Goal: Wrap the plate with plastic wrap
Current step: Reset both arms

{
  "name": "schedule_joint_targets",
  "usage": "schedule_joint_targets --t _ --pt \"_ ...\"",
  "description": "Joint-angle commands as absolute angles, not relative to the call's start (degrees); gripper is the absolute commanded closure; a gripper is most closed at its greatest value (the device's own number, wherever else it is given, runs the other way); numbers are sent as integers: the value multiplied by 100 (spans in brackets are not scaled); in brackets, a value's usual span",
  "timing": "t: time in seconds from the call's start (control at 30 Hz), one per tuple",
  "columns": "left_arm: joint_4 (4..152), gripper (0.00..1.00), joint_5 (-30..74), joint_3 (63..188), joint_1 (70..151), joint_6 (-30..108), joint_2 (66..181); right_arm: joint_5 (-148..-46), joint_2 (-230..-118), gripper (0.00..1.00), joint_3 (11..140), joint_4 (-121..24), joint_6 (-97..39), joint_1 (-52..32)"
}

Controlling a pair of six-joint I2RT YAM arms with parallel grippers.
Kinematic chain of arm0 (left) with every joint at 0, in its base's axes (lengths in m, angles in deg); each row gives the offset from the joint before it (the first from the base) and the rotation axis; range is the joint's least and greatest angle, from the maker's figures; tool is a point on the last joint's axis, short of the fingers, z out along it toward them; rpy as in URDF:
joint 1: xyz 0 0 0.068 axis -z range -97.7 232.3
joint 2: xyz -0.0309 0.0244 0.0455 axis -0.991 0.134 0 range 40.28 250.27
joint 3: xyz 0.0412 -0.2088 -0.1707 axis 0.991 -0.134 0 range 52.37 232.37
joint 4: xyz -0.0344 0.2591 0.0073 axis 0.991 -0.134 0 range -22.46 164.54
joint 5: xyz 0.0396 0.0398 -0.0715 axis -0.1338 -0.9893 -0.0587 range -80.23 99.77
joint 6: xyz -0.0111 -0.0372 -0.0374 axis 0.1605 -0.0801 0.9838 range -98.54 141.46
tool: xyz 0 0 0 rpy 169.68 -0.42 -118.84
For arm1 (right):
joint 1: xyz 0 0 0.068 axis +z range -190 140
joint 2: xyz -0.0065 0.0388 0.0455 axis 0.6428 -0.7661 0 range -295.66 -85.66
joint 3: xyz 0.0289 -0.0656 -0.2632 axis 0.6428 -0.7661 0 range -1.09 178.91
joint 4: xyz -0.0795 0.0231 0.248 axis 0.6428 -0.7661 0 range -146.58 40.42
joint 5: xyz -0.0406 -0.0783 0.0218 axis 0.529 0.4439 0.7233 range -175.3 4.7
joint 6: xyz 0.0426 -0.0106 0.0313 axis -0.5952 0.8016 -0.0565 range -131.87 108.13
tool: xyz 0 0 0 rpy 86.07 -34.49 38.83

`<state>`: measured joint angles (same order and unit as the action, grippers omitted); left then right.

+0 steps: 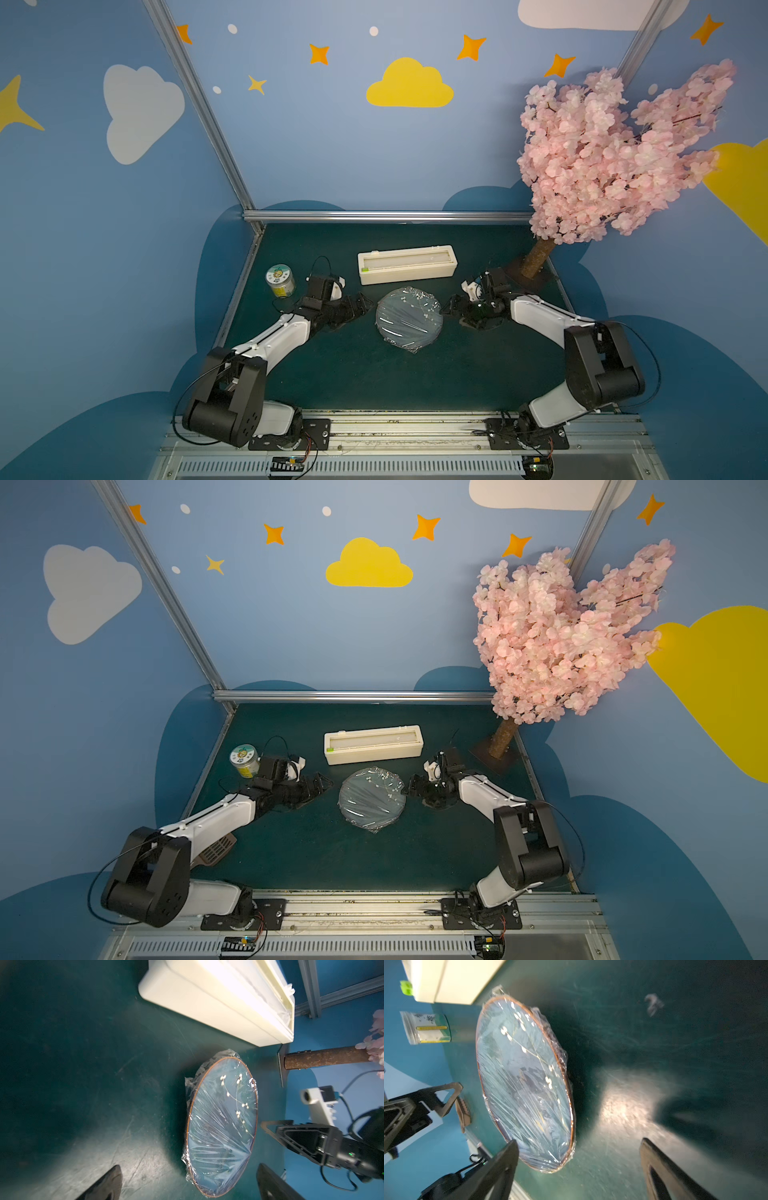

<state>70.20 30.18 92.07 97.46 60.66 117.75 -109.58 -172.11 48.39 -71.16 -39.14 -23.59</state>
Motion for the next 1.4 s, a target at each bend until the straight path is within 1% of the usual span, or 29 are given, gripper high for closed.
schedule_joint_targets --t 0.0,0.17,0.23,0.27,0.33,0.47,0.57,0.67,0.73,0.83,0.87,0.93,1.03,1.1,1.13,1.17,1.27,1.37 --pt "6785 0 1936 9168 9882 5787 11385 -9409 -16789 6 5139 -8101 -3678 -2434" --pt "6910 0 1343 8835 10087 5074 11019 -8635 -16862 6 5786 -8549 -3307 -2711" --pt "7333 0 1136 8417 10124 4921 10729 -7719 -16890 6 5959 -8773 -3501 -2767" --pt "7544 0 1067 8219 10136 4861 10589 -7376 -16891 4 5974 -8793 -3562 -2805" --pt "7992 0 912 7754 10139 4725 10247 -6989 -16858 2 5863 -8612 -3479 -2988" --pt "8599 0 686 7182 10137 4708 9697 -6882 -16709 2 5101 -7246 -2850 -3329" --pt "8836 0 481 6938 10137 4738 9415 -6364 -16613 2 4387 -5915 -2523 -3445" --pt "8816 0 391 6890 10124 4774 9352 -6407 -16719 2 3652 -4248 -1797 -3492" --pt "8816 0 466 6923 10128 4732 9386 -6325 -16766 2 3519 -3788 -1752 -3511" --pt "8809 0 537 6971 10128 4723 9497 -6892 -16718 2 3228 -2924 -1646 -3623" --pt "8800 0 570 6994 10127 4717 9532 -7226 -16748 2 3073 -2569 -1622 -3693" --pt "8773 0 619 7017 10122 4704 9559 -7525 -16974 2 2847 -1884 -1584 -3717" --pt "8800 0 617 6998 10128 4701 9556 -7752 -16958 2 2592 -1571 -1254 -3667" --pt "8820 0 607 6988 10124 4712 9577 -7681 -17232 2 2059 -40 -1307 -3651" --pt "8804 0 615 7016 10127 4713 9598 -7629 -17391 2 1922 455 -1326 -3653" --pt "8748 0 645 7048 10128 4716 9629 -7570 -17503 2 1907 650 -1313 -3636" --pt "8532 0 642 7253 10137 4664 9750 -7499 -17278 2 2127 -160 -1297 -3576" --pt "7938 0 5 7732 10139 4950 10006 -7579 -16952 2 2572 -1642 -1213 -3578"
